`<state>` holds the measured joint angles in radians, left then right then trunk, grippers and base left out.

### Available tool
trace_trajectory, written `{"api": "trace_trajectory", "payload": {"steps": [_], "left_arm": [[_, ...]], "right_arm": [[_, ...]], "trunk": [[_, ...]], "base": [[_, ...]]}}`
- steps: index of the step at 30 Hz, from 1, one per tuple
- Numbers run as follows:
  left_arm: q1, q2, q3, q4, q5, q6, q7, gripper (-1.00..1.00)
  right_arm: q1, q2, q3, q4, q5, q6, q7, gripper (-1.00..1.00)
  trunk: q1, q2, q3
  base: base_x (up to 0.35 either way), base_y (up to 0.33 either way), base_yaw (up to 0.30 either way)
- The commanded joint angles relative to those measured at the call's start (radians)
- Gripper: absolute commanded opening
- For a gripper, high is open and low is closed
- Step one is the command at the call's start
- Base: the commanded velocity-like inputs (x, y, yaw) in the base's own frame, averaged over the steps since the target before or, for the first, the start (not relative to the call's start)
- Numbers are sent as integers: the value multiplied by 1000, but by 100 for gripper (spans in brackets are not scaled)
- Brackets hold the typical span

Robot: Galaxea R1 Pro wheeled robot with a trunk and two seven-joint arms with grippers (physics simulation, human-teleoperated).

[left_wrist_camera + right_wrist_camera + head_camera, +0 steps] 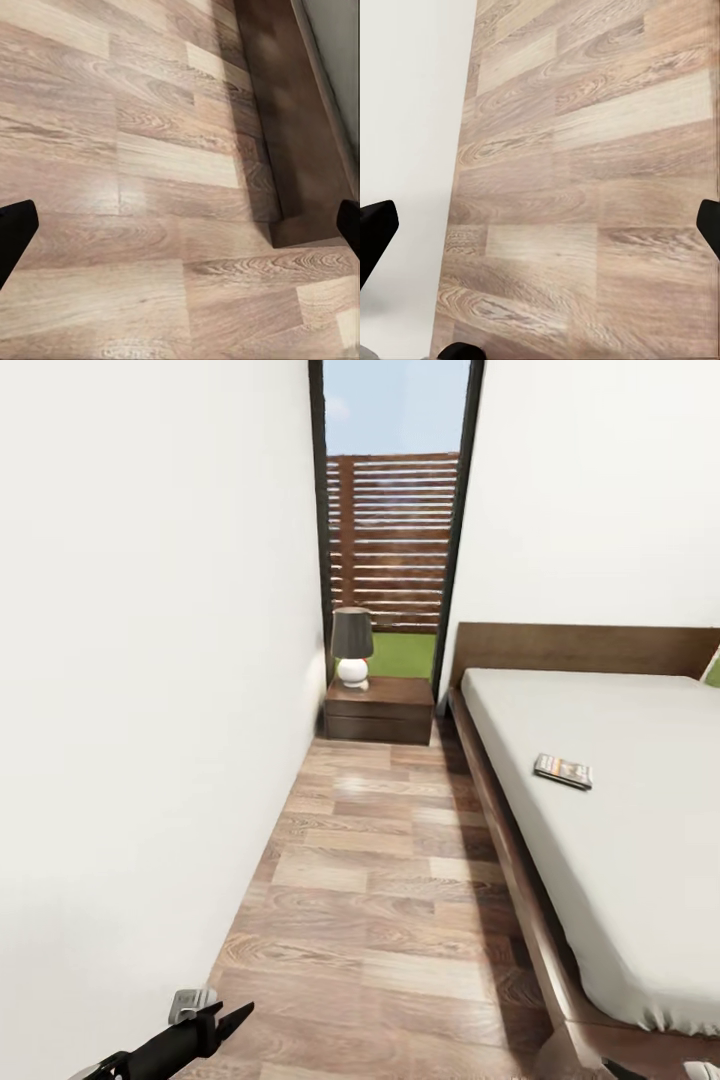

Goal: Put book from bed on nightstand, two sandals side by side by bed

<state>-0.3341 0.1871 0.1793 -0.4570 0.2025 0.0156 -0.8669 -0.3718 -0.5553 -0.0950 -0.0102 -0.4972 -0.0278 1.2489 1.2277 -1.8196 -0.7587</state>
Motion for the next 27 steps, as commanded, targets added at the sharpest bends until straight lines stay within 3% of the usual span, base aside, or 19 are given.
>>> {"api": "trace_trajectory", "payload": {"steps": [1, 14, 27], "left_arm": [[0, 0, 2, 0, 3, 2, -4, 100], [0, 0, 2, 1, 3, 1, -4, 100], [0, 0, 2, 0, 3, 3, -4, 100]], "right_arm": [[-1, 0, -8, 1, 8, -3, 3, 100], [-1, 0, -8, 1, 8, -3, 3, 100], [-1, 0, -9, 1, 8, -3, 3, 100]], "trunk": [[0, 0, -1], [0, 0, -8], [0, 0, -9]], "base": [[0, 0, -234], [5, 0, -224], [280, 0, -33]]}}
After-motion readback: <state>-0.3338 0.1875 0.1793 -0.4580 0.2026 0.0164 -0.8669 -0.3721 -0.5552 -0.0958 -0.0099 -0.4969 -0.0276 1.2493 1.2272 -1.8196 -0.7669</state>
